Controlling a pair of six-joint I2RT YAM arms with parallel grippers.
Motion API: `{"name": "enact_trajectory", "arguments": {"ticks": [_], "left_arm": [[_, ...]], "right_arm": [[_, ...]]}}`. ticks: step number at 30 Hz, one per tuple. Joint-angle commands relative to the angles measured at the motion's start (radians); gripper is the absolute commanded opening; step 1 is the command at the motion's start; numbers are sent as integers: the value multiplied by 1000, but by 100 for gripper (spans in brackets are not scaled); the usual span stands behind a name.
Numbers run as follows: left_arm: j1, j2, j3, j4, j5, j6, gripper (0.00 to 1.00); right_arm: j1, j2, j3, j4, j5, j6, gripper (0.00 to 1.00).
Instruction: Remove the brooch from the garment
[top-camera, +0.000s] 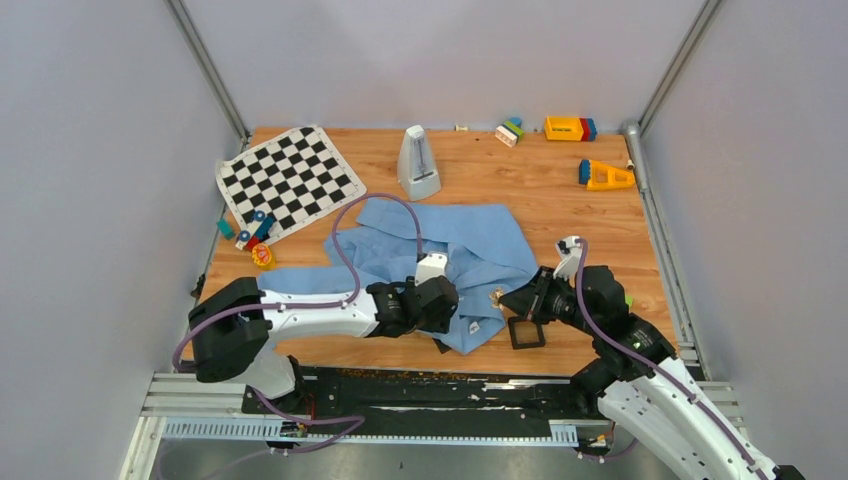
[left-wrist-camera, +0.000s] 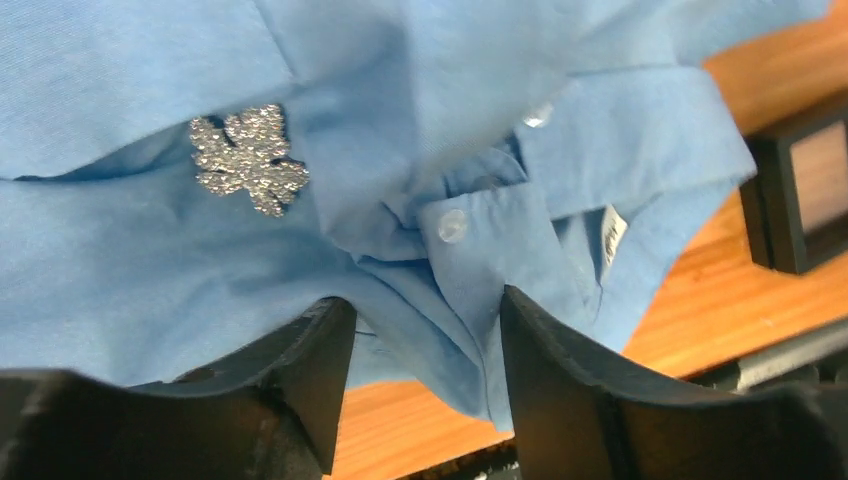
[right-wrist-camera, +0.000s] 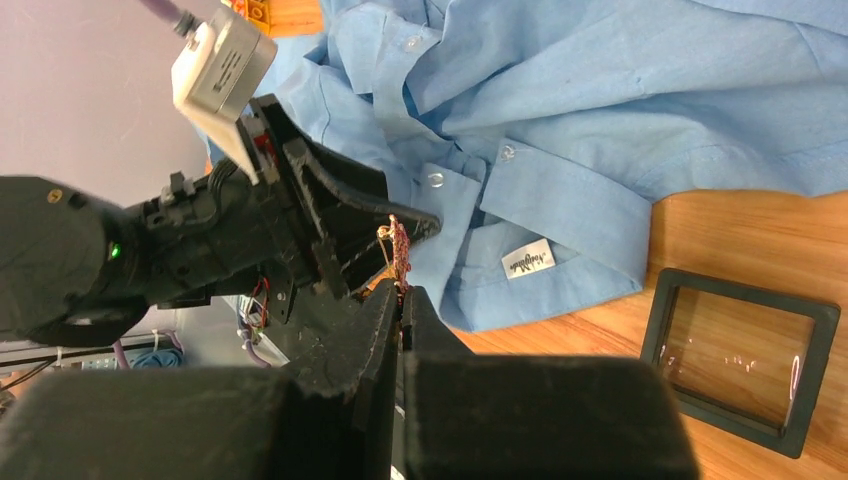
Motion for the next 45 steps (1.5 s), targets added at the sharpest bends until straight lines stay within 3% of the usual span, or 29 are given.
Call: {"name": "enact_trajectory", "arguments": {"ticks": [1, 4, 6, 11, 16, 22, 25, 26, 28, 29, 31, 34, 35, 38, 42, 45], "left_arm": [[25, 22, 19, 43, -33, 14, 50], [52, 16, 20, 61, -31, 26, 16], [82, 3, 19, 77, -11, 40, 1], [217, -35, 39, 140, 80, 126, 0], [397, 6, 170, 119, 160, 225, 0], [617, 93, 345, 12, 110, 262, 0], [662, 104, 421, -113, 80, 272, 0], [661, 97, 433, -141, 79, 295, 3], [652, 48, 422, -185, 132, 318, 23], [647, -3, 388, -195, 155, 324, 39], [612, -96, 319, -205, 201, 342, 60], [508, -214, 237, -237, 218, 385, 81], [483, -267, 206, -243, 222, 395, 94], [390, -353, 149, -239, 286, 499, 99], [338, -432, 15, -111, 442, 693, 88], [265, -442, -35, -47, 445, 829, 88]], "right_arm": [[-1, -24, 38, -16, 7, -12, 0], [-1, -32, 36, -20, 10, -12, 0], [-1, -34, 32, -24, 8, -12, 0], [-1, -33, 17, -28, 4, -6, 0], [-1, -29, 16, -28, -3, 0, 0], [-1, -7, -5, -12, -61, 26, 0], [1, 22, -51, 17, -117, 37, 0], [1, 31, -56, 19, -119, 31, 0], [1, 48, -60, 15, -105, 22, 0], [0, 53, -60, 14, -96, 17, 0], [1, 59, -55, 10, -78, 13, 0], [1, 56, -51, 6, -64, 9, 0], [1, 51, -52, 4, -61, 9, 0], [1, 31, -50, -2, -59, 10, 0], [1, 3, -45, -12, -47, 20, 0], [1, -13, -29, -29, -43, 19, 0]]}}
